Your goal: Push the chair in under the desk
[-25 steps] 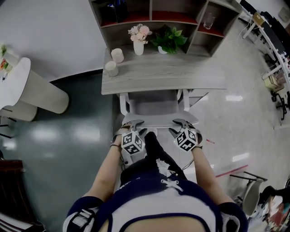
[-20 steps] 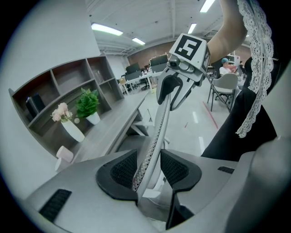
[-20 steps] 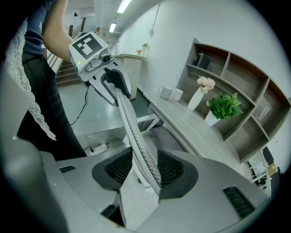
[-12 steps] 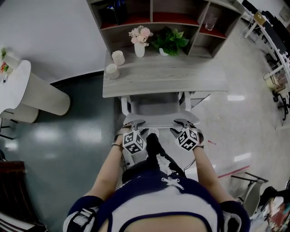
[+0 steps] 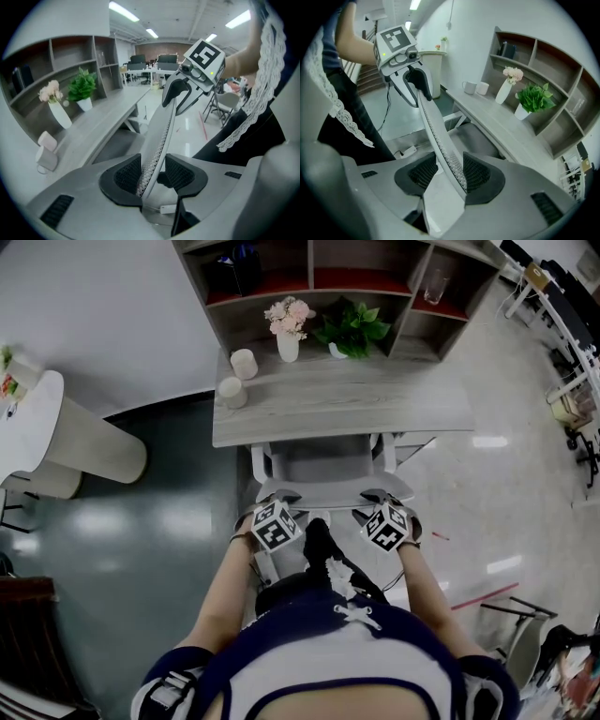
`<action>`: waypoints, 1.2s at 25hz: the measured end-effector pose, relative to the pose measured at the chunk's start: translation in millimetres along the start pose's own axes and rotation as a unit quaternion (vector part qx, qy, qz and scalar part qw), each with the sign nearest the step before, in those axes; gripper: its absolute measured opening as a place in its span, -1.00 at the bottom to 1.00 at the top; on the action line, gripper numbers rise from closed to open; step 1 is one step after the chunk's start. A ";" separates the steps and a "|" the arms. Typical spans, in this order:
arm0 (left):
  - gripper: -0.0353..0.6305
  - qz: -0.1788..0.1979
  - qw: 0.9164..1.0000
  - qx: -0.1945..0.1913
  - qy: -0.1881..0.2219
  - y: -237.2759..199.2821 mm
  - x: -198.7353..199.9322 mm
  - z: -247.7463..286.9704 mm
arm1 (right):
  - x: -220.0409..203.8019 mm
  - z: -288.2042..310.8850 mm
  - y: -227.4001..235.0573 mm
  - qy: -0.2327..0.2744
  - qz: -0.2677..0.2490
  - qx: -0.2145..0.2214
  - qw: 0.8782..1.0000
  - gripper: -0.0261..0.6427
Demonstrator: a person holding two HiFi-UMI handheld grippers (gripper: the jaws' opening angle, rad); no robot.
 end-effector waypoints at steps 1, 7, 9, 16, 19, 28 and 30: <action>-0.40 -0.017 0.999 -0.027 -0.001 -3.0 1.0 -0.2 | 1.1 1.0 1.6 -0.017 0.007 0.014 1.000 -0.44; -0.40 -0.077 0.988 -0.133 -0.020 -9.1 9.0 -4.4 | 5.2 3.6 0.0 -0.099 0.036 0.102 0.989 -0.44; -0.40 -0.077 0.986 -0.142 -0.030 -8.5 8.9 -4.4 | 7.0 -0.6 1.8 -0.101 0.054 0.116 0.987 -0.44; -0.53 -0.126 0.982 -0.136 0.044 -30.3 28.4 -21.1 | 52.1 -21.8 15.9 0.027 0.144 0.125 0.981 -0.58; -0.53 -0.156 0.976 -0.114 0.099 -43.0 43.7 -28.5 | 69.8 -22.3 21.9 0.080 0.158 0.074 0.982 -0.67; -0.78 -0.192 0.956 0.067 0.211 -62.4 84.6 -53.2 | 115.3 -51.2 20.6 0.240 0.206 -0.016 0.949 -0.82; -0.82 -0.194 0.947 0.119 0.229 -65.9 91.3 -63.9 | 124.6 -62.6 20.2 0.273 0.210 -0.026 0.938 -0.85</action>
Point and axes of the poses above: the fingertips, and each gripper's own axes: z forward along the fingers, y to its right, x out of its top, the point moved 4 cm from there along -z, backward along the fingers, and after that the axes turned 9 degrees about z, right-handed, at the moved point
